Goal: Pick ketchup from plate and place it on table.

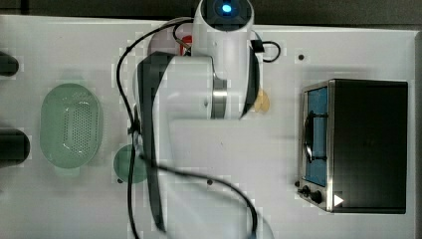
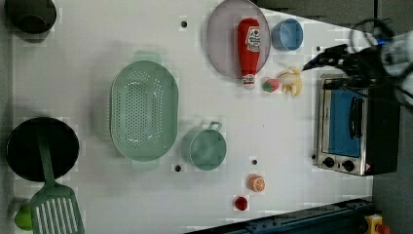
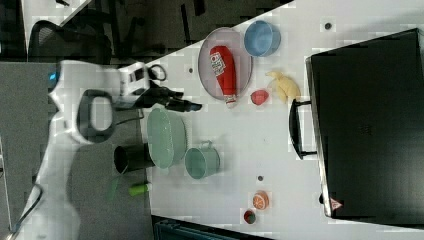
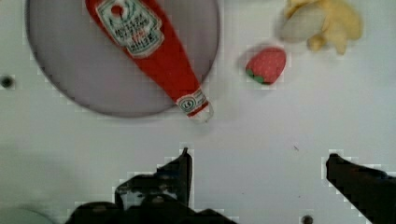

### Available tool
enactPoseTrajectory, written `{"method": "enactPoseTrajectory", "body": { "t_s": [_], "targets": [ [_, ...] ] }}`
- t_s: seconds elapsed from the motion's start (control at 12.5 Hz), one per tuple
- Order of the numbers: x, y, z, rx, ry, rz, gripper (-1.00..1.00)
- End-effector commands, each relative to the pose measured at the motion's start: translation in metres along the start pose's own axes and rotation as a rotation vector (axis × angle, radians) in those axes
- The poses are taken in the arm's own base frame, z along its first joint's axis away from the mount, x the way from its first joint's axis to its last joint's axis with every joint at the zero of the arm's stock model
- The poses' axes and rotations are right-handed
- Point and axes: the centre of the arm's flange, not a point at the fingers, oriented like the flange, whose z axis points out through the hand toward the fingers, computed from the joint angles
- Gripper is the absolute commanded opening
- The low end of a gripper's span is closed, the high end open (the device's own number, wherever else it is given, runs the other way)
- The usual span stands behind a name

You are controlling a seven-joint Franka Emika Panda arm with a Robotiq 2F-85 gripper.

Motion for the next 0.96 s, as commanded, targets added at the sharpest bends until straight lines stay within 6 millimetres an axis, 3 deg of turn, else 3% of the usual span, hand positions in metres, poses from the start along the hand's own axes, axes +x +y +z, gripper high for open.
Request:
{"method": "enactPoseTrajectory", "body": {
  "t_s": [0.08, 0.64, 0.96],
  "targets": [
    [0.006, -0.029, -0.007, 0.011, 0.048, -0.233, 1.00],
    [0.044, -0.087, 0.077, -0.037, 0.119, -0.419, 1.00],
    [0.057, -0.097, 0.123, -0.039, 0.171, -0.449, 1.00]
  ]
}}
